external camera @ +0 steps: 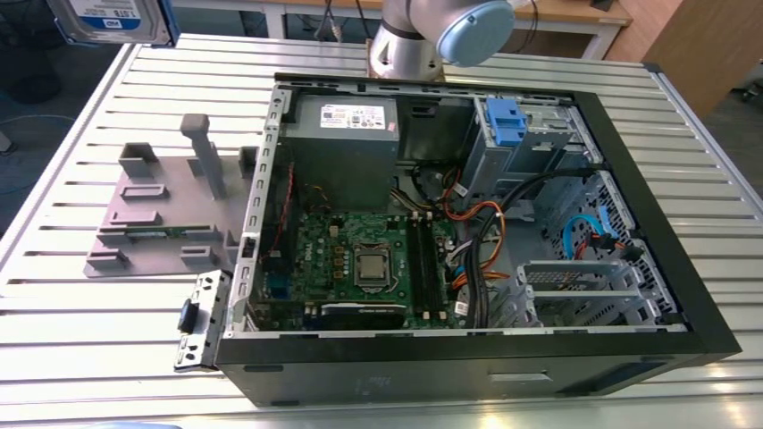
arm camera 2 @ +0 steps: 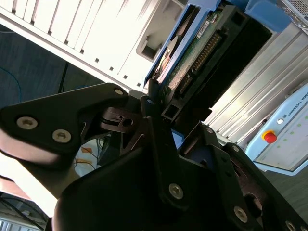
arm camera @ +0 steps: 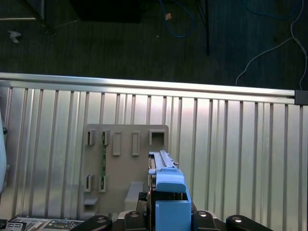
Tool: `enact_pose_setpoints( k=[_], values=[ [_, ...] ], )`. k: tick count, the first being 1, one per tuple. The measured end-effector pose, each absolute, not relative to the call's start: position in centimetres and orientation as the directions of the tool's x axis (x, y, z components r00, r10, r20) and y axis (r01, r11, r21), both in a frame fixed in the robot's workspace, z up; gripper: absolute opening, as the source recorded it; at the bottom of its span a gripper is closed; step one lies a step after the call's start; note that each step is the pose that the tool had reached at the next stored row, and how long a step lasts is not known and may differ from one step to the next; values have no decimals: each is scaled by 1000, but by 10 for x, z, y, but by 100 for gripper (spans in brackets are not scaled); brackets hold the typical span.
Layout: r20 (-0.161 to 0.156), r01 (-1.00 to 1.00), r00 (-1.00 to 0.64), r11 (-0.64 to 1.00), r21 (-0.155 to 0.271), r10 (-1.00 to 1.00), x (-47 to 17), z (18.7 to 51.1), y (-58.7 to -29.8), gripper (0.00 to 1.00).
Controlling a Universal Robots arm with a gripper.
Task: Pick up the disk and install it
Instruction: 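Pick up the disk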
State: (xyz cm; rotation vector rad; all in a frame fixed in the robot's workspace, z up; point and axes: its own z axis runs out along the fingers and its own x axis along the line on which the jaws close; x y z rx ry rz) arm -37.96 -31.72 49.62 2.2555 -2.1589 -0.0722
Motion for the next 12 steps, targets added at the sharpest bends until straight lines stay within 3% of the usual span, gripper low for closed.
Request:
enact_pose_setpoints(
  k=[12],
  values=[
    [-21,-998,43,-44,45,-999,-372,496,-317,37]
  ],
)
